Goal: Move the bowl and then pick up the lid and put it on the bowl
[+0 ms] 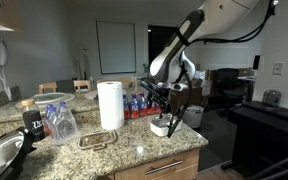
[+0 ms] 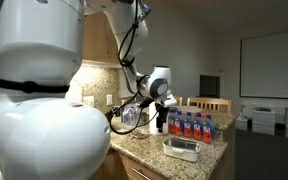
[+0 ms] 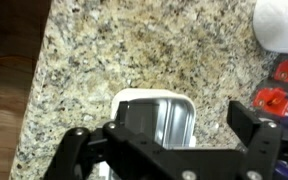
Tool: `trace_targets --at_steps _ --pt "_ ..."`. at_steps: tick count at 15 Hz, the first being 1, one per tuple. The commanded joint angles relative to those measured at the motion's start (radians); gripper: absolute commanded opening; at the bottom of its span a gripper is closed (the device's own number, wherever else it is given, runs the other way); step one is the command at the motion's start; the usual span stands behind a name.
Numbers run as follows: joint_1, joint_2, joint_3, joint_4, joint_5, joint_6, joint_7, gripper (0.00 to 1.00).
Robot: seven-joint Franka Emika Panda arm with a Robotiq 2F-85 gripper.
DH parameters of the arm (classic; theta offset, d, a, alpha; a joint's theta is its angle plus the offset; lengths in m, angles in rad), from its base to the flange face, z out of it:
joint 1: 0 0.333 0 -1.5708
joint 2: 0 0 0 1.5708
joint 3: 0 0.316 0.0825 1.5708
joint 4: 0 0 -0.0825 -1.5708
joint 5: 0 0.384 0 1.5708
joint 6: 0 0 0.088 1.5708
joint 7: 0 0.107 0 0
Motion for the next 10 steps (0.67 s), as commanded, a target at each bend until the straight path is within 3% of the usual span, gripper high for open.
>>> trace_targets --at_steps 1,6,10 --pt "0.049 0.006 0.052 0.019 -0.015 0.024 0.058 1.0" --pt "0.139 0.104 0.1 0.116 -0.07 0.061 0.173 1.0" --pt "0.214 0.229 0.097 0.223 -0.103 0.07 0.251 1.0"
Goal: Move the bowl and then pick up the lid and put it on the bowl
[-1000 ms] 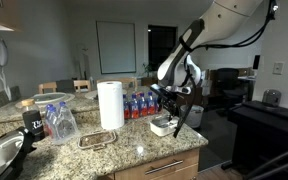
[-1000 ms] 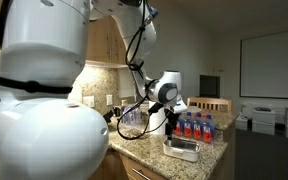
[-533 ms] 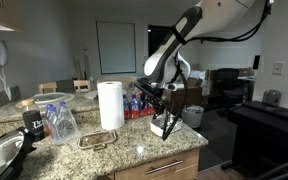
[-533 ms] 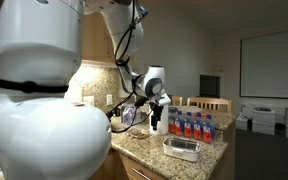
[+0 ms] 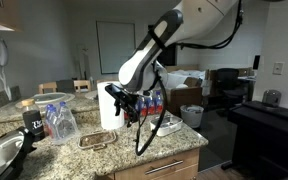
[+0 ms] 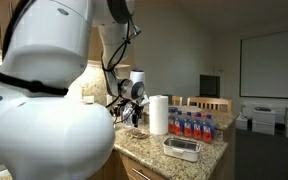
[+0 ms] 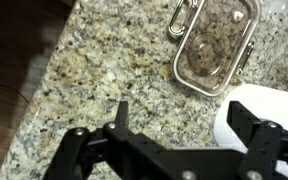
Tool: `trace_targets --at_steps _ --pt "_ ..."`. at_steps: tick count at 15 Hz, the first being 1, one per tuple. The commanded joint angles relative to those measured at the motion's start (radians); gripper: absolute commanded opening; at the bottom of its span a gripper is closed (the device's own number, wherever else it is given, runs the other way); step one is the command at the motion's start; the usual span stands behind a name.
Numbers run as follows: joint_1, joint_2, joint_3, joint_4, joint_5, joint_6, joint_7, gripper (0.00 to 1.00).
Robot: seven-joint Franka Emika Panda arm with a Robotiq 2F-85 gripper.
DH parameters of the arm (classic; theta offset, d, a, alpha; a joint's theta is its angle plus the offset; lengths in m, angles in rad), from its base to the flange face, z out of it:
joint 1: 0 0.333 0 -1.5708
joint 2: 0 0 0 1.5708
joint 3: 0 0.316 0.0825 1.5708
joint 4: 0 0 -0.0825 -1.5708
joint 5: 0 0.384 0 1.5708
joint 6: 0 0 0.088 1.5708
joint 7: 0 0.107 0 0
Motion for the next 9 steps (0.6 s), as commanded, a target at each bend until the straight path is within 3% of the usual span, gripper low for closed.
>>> trace_targets --at_steps 1,9 --pt "0.057 0.14 -0.009 0.115 -0.04 0.026 0.083 1.0" --pt "0.169 0.409 -0.076 0.38 -0.045 0.005 0.131 1.0"
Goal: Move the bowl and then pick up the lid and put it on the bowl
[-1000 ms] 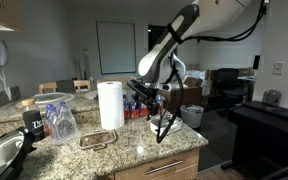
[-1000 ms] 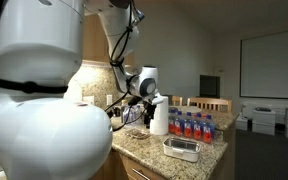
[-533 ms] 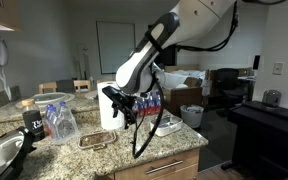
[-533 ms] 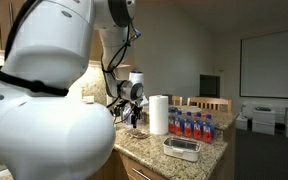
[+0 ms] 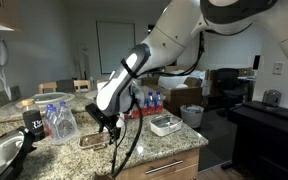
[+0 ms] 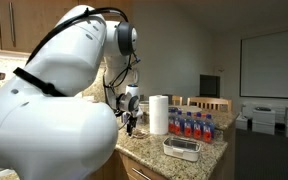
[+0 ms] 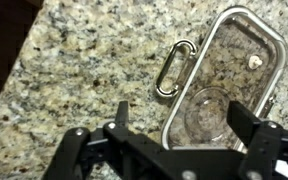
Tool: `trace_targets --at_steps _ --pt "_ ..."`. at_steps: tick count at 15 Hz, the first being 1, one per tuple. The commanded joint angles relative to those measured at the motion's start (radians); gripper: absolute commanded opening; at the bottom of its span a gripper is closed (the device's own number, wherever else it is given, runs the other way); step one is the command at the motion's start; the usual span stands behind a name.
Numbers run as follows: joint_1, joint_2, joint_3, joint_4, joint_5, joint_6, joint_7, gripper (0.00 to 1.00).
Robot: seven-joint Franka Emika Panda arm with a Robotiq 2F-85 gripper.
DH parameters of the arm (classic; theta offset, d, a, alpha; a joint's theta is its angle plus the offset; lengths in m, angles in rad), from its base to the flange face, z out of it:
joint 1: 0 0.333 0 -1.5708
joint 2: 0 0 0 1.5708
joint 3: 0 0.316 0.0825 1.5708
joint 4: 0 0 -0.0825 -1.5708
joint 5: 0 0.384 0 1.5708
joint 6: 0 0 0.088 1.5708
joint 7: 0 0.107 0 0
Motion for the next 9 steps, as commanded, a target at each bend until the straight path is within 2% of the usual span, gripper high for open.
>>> trace_targets --at_steps 1,8,9 --pt "0.036 0.104 -0.03 0.122 -0.015 -0.013 0.037 1.0" --pt "0.045 0.221 -0.04 0.271 -0.004 -0.064 0.023 1.0" --pt "0.035 0.228 -0.029 0.286 0.001 -0.088 0.014 0.83"
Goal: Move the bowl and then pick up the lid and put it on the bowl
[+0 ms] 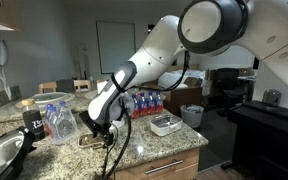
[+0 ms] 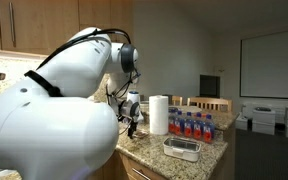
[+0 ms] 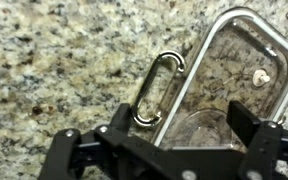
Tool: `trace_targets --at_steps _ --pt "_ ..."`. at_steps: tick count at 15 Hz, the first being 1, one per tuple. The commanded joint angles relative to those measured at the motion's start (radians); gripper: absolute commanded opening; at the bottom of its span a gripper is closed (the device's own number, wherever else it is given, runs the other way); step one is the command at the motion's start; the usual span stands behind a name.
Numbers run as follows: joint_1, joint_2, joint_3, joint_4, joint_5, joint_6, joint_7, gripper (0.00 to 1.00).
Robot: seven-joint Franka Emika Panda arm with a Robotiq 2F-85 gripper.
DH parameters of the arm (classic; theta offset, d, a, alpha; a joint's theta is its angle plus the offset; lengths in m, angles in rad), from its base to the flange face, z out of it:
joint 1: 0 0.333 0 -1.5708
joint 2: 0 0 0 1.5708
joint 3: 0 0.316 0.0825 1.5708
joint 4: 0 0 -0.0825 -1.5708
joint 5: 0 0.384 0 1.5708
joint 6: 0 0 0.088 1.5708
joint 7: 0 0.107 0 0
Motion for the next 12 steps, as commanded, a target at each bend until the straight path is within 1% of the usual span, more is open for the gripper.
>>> trace_targets --at_steps 1,2,5,8,10,12 --pt "-0.012 0.039 0.013 0.071 0.005 -0.079 0.005 0.73" --pt "-0.013 0.044 0.014 0.083 0.004 -0.103 0.007 0.67" --pt "-0.021 0.051 0.02 0.106 0.004 -0.167 0.007 0.45" --pt "-0.027 0.053 0.026 0.126 0.007 -0.206 0.006 0.28" --pt "-0.026 0.051 0.023 0.131 0.006 -0.214 0.012 0.26" --pt "-0.024 0.048 0.021 0.134 0.005 -0.202 0.018 0.18"
